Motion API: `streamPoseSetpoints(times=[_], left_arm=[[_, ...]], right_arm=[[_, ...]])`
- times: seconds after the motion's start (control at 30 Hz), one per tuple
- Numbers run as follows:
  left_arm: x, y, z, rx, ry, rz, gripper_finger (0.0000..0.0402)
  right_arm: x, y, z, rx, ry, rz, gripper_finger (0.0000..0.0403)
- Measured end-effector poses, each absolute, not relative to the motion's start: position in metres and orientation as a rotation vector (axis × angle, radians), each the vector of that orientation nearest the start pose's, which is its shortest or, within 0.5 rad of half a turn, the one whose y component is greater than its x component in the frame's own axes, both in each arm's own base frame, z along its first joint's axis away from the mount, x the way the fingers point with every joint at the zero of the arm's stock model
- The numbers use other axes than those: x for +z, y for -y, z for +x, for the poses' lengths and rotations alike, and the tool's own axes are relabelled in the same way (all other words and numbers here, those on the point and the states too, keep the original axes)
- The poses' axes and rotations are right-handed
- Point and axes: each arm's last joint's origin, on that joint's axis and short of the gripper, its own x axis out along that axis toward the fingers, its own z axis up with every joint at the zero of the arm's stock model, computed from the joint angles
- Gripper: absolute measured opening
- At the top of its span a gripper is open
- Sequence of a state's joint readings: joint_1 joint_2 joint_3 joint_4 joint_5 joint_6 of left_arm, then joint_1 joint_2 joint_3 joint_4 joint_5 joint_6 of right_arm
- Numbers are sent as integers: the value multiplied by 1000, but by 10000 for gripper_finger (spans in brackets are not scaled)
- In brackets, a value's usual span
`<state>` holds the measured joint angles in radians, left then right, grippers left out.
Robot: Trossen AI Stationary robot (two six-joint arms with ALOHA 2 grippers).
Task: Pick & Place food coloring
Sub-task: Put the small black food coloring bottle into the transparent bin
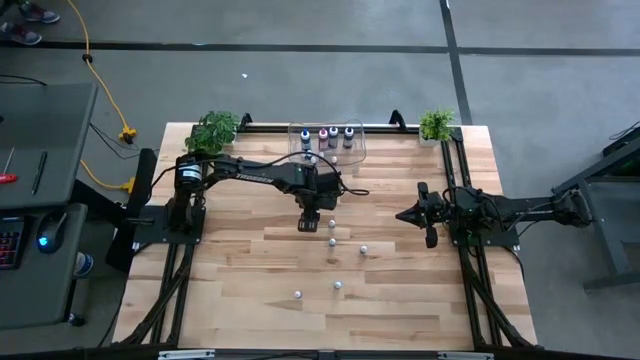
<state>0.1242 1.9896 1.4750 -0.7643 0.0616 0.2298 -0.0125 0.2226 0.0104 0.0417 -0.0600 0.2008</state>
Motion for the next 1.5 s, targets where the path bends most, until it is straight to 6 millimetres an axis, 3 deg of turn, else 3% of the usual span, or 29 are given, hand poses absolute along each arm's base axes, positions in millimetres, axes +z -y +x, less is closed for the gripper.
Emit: streamPoseSetpoints(times=[0.43, 0.87, 1.07, 1.23, 1.5], left_arm=[[181, -47, 397, -84, -1271, 53, 128], [181, -47, 396, -55, -1273, 21, 27], [189, -49, 398, 98, -1285, -106, 27], [205, -58, 398, 303, -1291, -299, 29], [232, -71, 400, 479, -1249, -519, 28]], right_arm=[[152, 0, 110, 30, -174, 207, 0], [152, 0, 110, 30, -175, 206, 0], [152, 0, 110, 30, -174, 207, 0], [152, 0, 110, 30, -175, 207, 0], [152, 0, 110, 30, -174, 207, 0]])
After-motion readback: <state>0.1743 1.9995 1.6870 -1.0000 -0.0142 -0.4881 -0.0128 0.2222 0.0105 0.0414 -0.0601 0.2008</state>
